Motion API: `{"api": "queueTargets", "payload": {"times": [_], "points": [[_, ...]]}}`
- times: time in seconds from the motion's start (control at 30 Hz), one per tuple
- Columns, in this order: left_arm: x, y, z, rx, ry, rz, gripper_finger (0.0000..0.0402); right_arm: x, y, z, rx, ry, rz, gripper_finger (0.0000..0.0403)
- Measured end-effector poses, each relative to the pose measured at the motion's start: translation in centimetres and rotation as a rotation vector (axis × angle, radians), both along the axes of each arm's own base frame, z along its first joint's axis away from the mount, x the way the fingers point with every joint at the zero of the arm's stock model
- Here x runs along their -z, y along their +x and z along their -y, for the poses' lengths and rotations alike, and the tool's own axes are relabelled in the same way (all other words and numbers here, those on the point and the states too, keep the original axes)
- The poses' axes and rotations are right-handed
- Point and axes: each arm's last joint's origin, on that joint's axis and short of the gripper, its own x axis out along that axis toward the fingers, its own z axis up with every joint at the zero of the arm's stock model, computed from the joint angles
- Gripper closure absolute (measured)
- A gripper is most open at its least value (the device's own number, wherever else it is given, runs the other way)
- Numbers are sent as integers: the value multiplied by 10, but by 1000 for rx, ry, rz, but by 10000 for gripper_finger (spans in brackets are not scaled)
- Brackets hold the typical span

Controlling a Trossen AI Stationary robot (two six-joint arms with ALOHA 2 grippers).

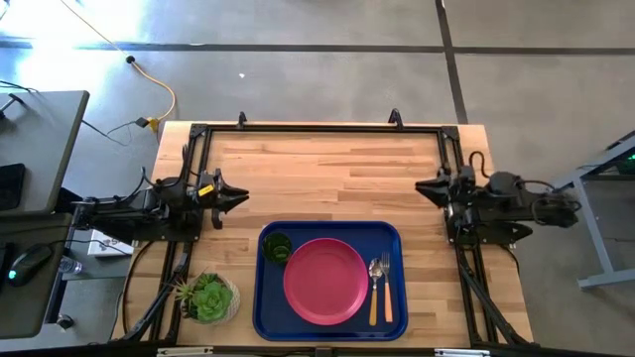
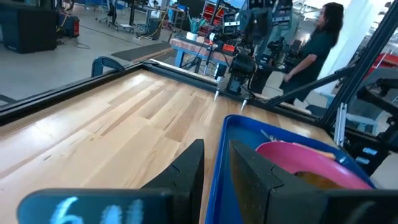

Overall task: Pick and place plate/cup/fork/spoon on tray
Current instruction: Return to Home Position

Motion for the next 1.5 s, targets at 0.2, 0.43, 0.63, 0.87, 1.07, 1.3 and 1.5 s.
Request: {"api": "queueTargets", "payload": {"times": [0.2, 0.43, 0.63, 0.87, 1.07, 1.3, 1.5], "points": [[2, 0, 0, 13, 17, -19, 337, 19, 11, -3, -105, -8, 52, 350], [8, -1, 1, 36, 73, -91, 337, 42, 19, -4, -126, 8, 40, 350], [7, -1, 1, 47, 135, -97, 337, 61, 24, -6, -173, 35, -13, 350], [3, 0, 1, 41, 118, -56, 337, 68, 26, -7, -209, 24, -41, 350], [0, 0, 1, 53, 135, -22, 337, 71, 26, -7, -201, 4, -69, 350], [7, 0, 2, 66, 57, -88, 337, 74, 26, -6, -199, 79, -104, 350], [7, -1, 0, 12, 59, -91, 337, 74, 26, -6, -203, 142, -101, 350]]}}
